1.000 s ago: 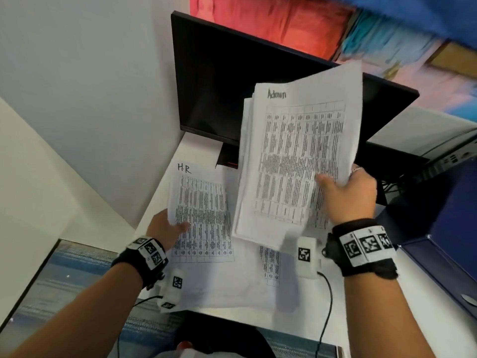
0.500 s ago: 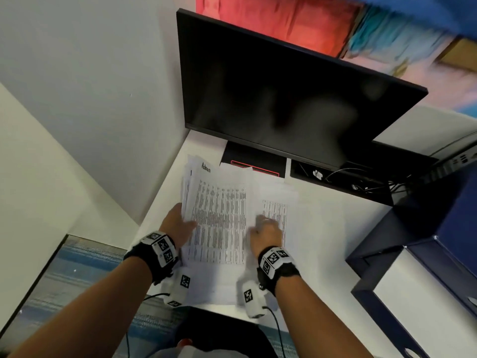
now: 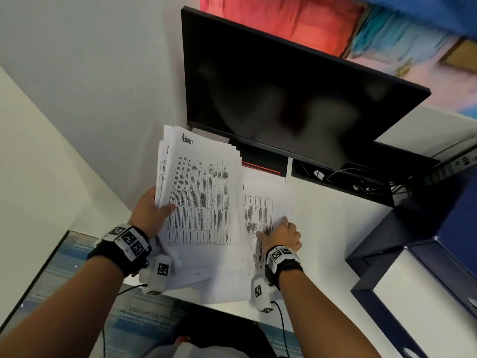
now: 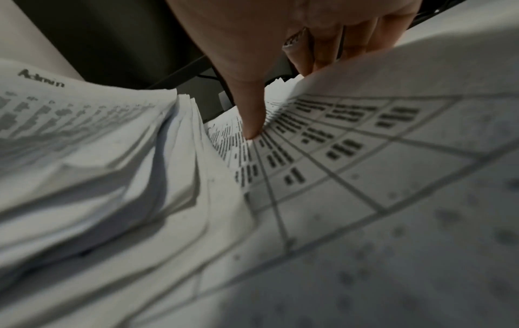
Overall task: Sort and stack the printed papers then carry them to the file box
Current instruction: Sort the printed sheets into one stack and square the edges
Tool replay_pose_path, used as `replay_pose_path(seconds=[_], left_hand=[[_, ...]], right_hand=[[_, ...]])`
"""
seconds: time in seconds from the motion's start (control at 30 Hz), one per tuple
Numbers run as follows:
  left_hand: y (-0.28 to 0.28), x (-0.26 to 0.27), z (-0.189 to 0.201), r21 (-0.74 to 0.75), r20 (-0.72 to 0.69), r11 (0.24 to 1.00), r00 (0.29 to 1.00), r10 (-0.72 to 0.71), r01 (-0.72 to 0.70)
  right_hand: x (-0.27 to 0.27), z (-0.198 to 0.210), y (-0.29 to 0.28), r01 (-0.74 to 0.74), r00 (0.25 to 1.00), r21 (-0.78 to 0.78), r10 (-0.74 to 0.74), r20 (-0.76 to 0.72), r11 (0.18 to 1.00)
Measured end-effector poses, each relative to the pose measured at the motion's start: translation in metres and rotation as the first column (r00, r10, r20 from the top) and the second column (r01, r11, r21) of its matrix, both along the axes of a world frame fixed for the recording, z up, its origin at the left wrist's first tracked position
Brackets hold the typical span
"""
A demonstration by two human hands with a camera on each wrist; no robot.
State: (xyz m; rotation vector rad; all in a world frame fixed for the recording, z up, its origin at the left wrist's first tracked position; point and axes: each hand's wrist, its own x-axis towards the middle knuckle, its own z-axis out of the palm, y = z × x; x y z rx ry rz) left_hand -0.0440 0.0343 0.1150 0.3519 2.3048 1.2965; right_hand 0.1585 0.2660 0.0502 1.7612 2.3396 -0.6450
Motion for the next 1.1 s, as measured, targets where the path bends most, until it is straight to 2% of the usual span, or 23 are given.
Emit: replay_pose_path(seconds=[0.17,0.33,0.4,0.5,0.63,0.7,0.77,0.87,1.03,1.1], left_hand=[[-0.003,0.005,-0.001,0.004,0.028,1.0,0.999,0.021,-0.021],[-0.006,0.004,-0.005,0.011,0.073,1.0,0.997,0.026,-0.027],[-0.004,0.005,-0.006,0.027,0.105,0.999,0.994,0.017,-0.02],[0.0,0.009,-0.012,-0.011,0.134,1.0,0.991,0.002,-0.001],[0.006,0.013,-0.037,-0.046,0.213,0.997,0.975,-0.058,0.069],[0.01,0.018,-0.039,-0.074,0.21,0.994,0.976,-0.059,0.076],[0.02,0.022,-0.038,-0.1,0.176,0.991,0.982,-0.065,0.084],[0.032,0.031,-0.038,-0.151,0.133,0.982,0.986,-0.096,0.116],[0.038,0.033,-0.037,-0.141,0.207,0.986,0.976,-0.063,0.094],[0.037,0.028,-0.039,-0.151,0.246,0.986,0.968,-0.036,0.075]], right_hand=[[-0.005,0.003,0.009,0.088,0.988,-0.226,-0.114,-0.105,0.97],[0.004,0.024,0.007,0.099,0.976,-0.21,-0.136,-0.172,0.973],[0.01,0.047,0.01,0.091,0.969,-0.14,-0.12,-0.218,0.986],[0.019,0.1,0.017,0.014,0.966,0.098,0.012,-0.258,0.995],[0.027,0.182,0.025,0.019,0.932,0.397,0.127,-0.339,0.918],[0.026,0.212,0.029,0.076,0.887,0.458,0.15,-0.437,0.886],[0.024,0.229,0.034,0.114,0.823,0.422,0.152,-0.548,0.9],[0.012,0.217,0.035,0.124,0.754,0.221,0.053,-0.655,0.967],[-0.01,0.112,0.023,0.085,0.816,-0.131,-0.144,-0.56,0.988],[-0.013,0.078,0.013,0.068,0.889,-0.213,-0.156,-0.431,0.975]])
